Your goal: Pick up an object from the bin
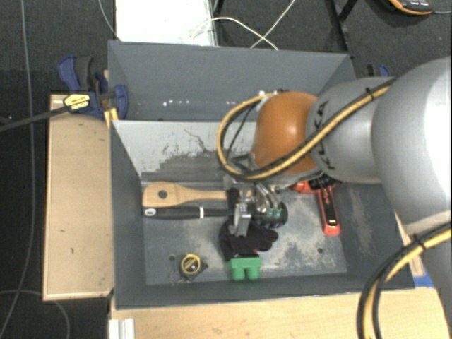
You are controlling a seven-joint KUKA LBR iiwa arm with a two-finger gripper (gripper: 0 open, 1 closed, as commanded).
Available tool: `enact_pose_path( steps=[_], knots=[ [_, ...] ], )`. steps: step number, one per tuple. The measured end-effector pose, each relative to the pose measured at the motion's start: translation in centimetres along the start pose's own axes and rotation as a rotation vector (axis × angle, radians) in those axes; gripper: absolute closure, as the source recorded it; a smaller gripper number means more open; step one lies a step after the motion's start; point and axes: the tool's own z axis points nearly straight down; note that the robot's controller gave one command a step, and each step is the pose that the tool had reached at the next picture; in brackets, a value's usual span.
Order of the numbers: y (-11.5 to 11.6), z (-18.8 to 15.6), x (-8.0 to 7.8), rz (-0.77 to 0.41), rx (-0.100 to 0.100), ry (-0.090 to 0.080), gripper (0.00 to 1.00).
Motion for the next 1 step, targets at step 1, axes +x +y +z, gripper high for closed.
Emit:
enact_pose_path(
  steps=[1],
  knots=[
    [1.28,0.21,-0.65,-0.022,0.001,-0.002,0.00]
  ],
)
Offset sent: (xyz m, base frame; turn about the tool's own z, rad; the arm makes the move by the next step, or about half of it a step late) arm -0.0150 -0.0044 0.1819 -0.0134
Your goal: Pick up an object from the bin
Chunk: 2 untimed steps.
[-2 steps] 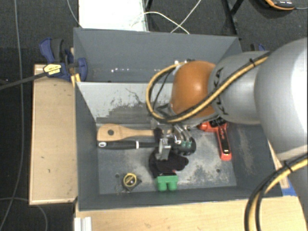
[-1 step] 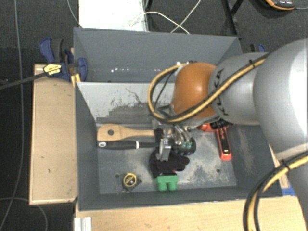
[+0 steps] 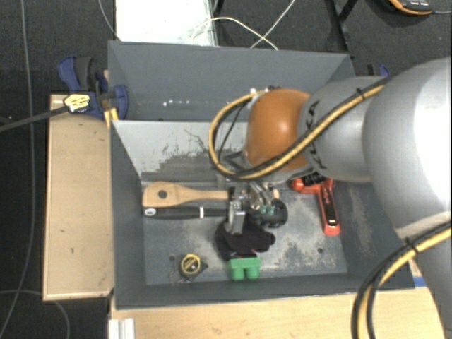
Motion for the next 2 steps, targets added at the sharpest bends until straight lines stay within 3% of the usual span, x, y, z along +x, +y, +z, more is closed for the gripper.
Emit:
enact_pose_path(
  steps=[1,2],
  knots=[
    [-0.3,-2.2,0.6,0.004,0.001,0.009,0.00],
    [-1.2,-4.2,2.5,-0.010,-0.002,-0.015,0.00]
  ],
)
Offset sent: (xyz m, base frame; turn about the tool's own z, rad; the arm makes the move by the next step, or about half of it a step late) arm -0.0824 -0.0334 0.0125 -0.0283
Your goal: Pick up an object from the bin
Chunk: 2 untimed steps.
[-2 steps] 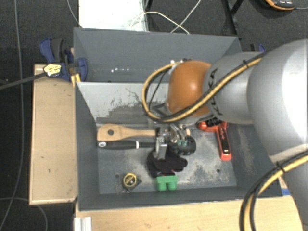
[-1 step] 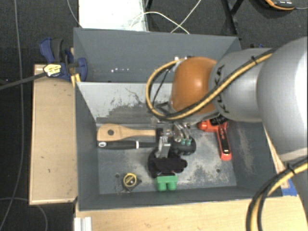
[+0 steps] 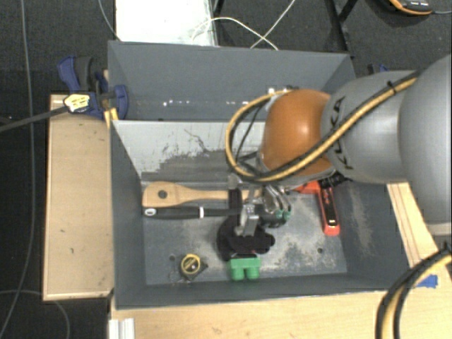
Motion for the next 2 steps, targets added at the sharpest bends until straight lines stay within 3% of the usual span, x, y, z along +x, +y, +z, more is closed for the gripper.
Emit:
enact_pose_path(
  steps=[1,2],
  knots=[
    [-0.7,1.0,5.8,-0.052,0.002,0.012,0.00],
    [-0.8,3.4,0.5,-0.003,0.001,0.012,1.00]
  ],
)
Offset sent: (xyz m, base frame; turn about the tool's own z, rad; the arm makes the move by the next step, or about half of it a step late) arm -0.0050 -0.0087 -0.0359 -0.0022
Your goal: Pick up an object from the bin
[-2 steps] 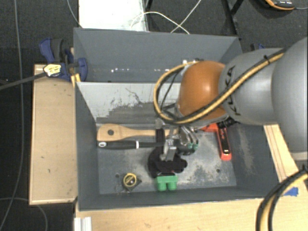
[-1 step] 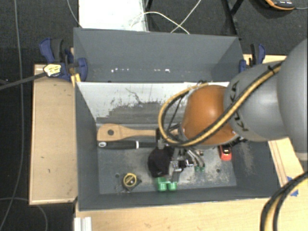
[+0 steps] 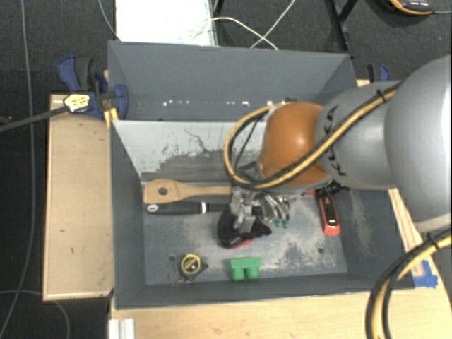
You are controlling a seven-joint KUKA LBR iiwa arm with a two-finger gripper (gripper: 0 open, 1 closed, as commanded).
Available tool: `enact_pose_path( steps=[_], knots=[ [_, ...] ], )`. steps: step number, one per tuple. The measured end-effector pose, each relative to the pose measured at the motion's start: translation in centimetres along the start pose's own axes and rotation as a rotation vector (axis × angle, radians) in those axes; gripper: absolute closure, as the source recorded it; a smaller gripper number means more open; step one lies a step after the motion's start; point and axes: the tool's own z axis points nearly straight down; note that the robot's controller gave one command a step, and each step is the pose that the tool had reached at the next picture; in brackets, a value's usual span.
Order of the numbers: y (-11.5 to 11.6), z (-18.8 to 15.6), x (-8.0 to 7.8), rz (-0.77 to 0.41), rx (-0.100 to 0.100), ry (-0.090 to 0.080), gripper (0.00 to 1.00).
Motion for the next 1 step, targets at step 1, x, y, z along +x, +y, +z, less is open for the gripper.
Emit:
enact_pose_path(
  steps=[1],
  knots=[
    [0.00,0.00,0.00,0.000,0.000,0.000,1.00]
  ],
)
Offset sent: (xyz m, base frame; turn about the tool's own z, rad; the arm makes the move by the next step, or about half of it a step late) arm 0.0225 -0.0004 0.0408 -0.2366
